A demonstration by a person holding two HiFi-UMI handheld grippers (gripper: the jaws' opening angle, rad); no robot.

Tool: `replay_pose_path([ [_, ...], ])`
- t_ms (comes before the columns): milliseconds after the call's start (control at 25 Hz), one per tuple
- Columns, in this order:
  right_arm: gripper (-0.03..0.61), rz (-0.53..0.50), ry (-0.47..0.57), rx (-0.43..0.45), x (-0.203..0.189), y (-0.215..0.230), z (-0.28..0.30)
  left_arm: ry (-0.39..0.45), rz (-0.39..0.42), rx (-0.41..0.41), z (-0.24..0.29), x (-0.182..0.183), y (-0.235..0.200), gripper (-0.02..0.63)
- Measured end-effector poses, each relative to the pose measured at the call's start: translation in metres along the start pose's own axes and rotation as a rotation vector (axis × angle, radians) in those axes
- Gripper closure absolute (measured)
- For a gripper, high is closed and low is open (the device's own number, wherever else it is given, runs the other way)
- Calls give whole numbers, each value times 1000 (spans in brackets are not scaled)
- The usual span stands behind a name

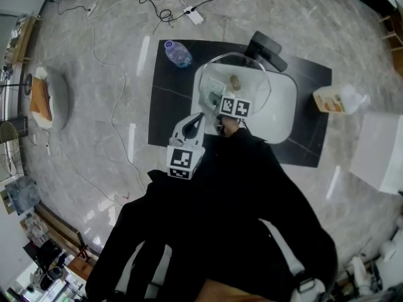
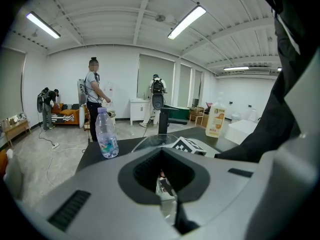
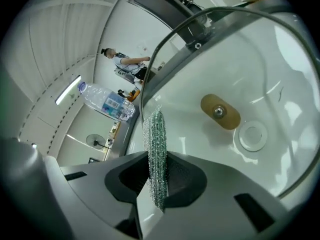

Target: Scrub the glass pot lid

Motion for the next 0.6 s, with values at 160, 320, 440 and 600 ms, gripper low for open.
replay_pose_path([
  [160,512,-8,-24,-54,-4,7,9,-3,-1,1,1,-1,-1,619],
  [320,512,-5,-34,-88,-6,11,14,-6,-1,4,0,-2,-1,619],
  [440,512,-2,-35,-100,-6,15,17,-6,0,3,1,-2,-1,620],
  [600,512,-14,-32,-127,-6,18,21,-9,5,1,2,-1,-1,620],
])
Point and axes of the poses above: the fingertips, and each gripper's own axes: z forward along the fingers, y to its right, x out of its top, the point moved 7 cm from there along -z, backward along the fingers, and after that the axes turned 13 degrees about -x, right-handed, at the moved point
